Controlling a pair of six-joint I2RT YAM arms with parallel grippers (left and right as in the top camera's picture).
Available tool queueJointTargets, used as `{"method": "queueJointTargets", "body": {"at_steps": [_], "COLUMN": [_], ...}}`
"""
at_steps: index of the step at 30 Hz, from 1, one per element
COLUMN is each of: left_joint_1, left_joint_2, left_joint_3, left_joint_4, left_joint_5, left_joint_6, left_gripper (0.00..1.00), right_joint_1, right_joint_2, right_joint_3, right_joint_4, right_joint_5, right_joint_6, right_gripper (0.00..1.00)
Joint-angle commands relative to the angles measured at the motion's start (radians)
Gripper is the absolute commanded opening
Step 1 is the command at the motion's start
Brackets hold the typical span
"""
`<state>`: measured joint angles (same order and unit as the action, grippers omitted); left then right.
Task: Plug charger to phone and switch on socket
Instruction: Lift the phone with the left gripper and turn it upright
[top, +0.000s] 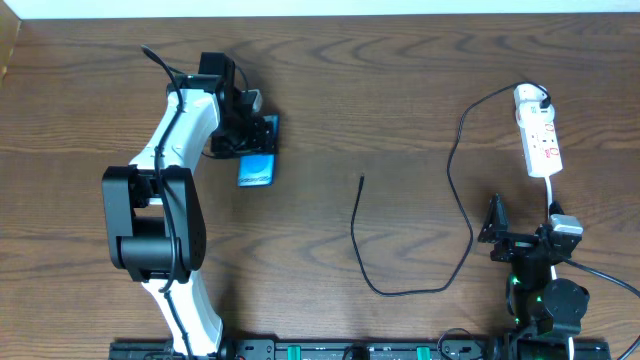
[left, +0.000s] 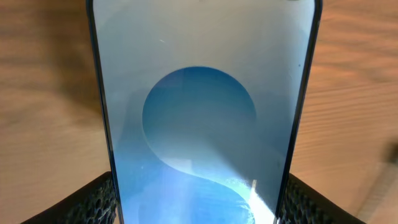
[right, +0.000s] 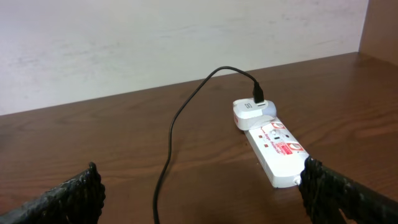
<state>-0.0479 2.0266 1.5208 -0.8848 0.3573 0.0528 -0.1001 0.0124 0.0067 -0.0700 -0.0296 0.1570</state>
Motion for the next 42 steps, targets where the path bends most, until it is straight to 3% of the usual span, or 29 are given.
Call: {"method": "queueJointTargets", "body": {"at_steps": [1,6,9,15,27,32,42], "left_joint_1": [0.002,0.002,0.002,0.002,0.002,0.002,0.002], "left_joint_2": [-0.047,-0.047,-0.047,-0.047,-0.047,-0.047,-0.047], "left_joint_3": [0.017,0.017,0.017,0.017,0.017,0.017,0.017], "left_joint_4": [0.047,0.196,0.29,0.387,0.457,0.457,0.457], "left_joint_5": [0.322,0.627,0.743,0.822,1.015,1.024,1.023], "left_joint_6": [-0.042,-0.228,-0.402,-0.874,-1.325,-1.423,-1.442], "left_gripper": [0.07,0.07,0.07,0.07,0.07,0.07,0.07], "right_joint_1": [0.003,0.003,0.003,0.003,0.003,0.003,0.003], "right_joint_2": [-0.006,-0.006,-0.006,-0.006,-0.006,-0.006,-0.006], "right_joint_3": [-0.001,-0.001,-0.001,-0.001,-0.001,-0.001,-0.001], "right_joint_4": [-0.004,-0.004,-0.004,-0.004,-0.004,-0.004,-0.004], "right_joint_5": [0.002,0.002,0.002,0.002,0.001,0.001,0.001], "right_joint_6": [0.003,0.003,0.003,0.003,0.003,0.003,0.003], "right_gripper": [0.99,0.99,0.99,0.99,0.99,0.99,0.99]}}
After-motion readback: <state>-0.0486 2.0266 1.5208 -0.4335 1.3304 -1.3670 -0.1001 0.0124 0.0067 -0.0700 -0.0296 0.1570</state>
